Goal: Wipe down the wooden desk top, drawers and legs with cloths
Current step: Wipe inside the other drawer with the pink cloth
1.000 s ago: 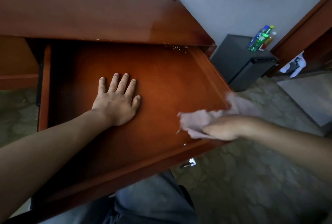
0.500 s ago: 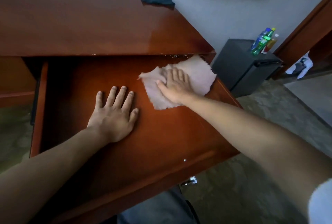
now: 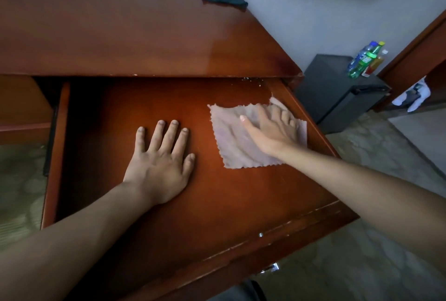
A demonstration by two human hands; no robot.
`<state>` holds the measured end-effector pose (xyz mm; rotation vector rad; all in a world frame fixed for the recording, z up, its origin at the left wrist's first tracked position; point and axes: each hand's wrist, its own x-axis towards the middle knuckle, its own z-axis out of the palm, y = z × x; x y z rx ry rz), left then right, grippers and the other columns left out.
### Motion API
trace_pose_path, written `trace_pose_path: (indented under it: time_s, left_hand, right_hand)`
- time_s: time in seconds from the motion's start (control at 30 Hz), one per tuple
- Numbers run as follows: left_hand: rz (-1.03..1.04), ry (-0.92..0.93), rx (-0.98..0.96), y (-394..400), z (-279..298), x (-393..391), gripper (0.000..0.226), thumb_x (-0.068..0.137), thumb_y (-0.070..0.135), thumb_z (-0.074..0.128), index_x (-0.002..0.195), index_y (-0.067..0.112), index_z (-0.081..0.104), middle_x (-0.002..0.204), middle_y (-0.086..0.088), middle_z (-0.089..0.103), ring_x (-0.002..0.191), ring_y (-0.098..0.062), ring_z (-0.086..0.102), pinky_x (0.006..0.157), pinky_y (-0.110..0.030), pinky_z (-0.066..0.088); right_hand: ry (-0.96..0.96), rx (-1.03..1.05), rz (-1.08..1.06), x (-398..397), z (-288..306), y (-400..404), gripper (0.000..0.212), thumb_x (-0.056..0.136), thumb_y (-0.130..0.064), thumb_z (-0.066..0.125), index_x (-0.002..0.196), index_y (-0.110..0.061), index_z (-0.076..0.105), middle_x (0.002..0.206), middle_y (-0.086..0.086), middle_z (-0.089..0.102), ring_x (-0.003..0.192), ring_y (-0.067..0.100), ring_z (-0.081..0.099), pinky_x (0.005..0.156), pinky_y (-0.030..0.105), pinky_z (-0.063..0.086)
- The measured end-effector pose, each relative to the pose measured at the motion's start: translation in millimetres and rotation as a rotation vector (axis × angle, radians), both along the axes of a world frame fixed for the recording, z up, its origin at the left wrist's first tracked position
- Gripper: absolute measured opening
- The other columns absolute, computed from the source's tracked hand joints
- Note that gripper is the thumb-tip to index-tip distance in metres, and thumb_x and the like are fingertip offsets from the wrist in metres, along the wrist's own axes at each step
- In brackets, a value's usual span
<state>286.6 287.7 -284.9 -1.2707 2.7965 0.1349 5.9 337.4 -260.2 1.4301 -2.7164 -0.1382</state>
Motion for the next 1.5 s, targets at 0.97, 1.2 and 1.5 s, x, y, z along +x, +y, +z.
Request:
trace_pose_path:
  time_s: [0.97, 1.2, 1.5]
  left_hand:
    - [0.352, 0.247, -0.031, -19.6, 49.9, 52.4, 0.021, 0.093, 0.021, 0.054, 0.107, 0.014, 0.068, 0.119, -0.007, 0.068, 0.111, -0.031, 0.065, 0.07, -0.035, 0.044]
    - [0.366, 0.27, -0.022, -24.6, 40.9, 53.9, 0.047, 0.075, 0.016, 0.037, 0.11, -0.001, 0.063, 0.116, -0.021, 0.066, 0.112, -0.041, 0.064, 0.082, -0.048, 0.055]
    - [0.323, 0.017, 0.086, -19.4, 36.5, 48.9, 0.053, 0.101, 0.034, 0.037, 0.149, 0.012, 0.036, 0.16, -0.02, 0.028, 0.152, -0.039, 0.023, 0.116, -0.049, 0.032]
  right_hand:
    - [-0.127, 0.001, 0.521, 159.7, -18.5, -104.5, 0.093, 0.091, -0.067, 0.001, 0.163, -0.008, 0.004, 0.171, 0.011, 0.002, 0.157, 0.031, -0.001, 0.126, 0.048, 0.002]
    - [-0.111, -0.031, 0.791, 188.0, -18.3, -119.4, 0.07, 0.104, -0.044, 0.038, 0.161, -0.008, 0.018, 0.168, 0.015, 0.016, 0.156, 0.032, 0.007, 0.127, 0.044, 0.001]
    - [-0.131, 0.105, 0.603, 89.7, -10.9, -87.9, 0.086, 0.098, -0.07, 0.012, 0.163, -0.016, -0.005, 0.171, 0.005, -0.011, 0.157, 0.018, -0.014, 0.127, 0.04, -0.009]
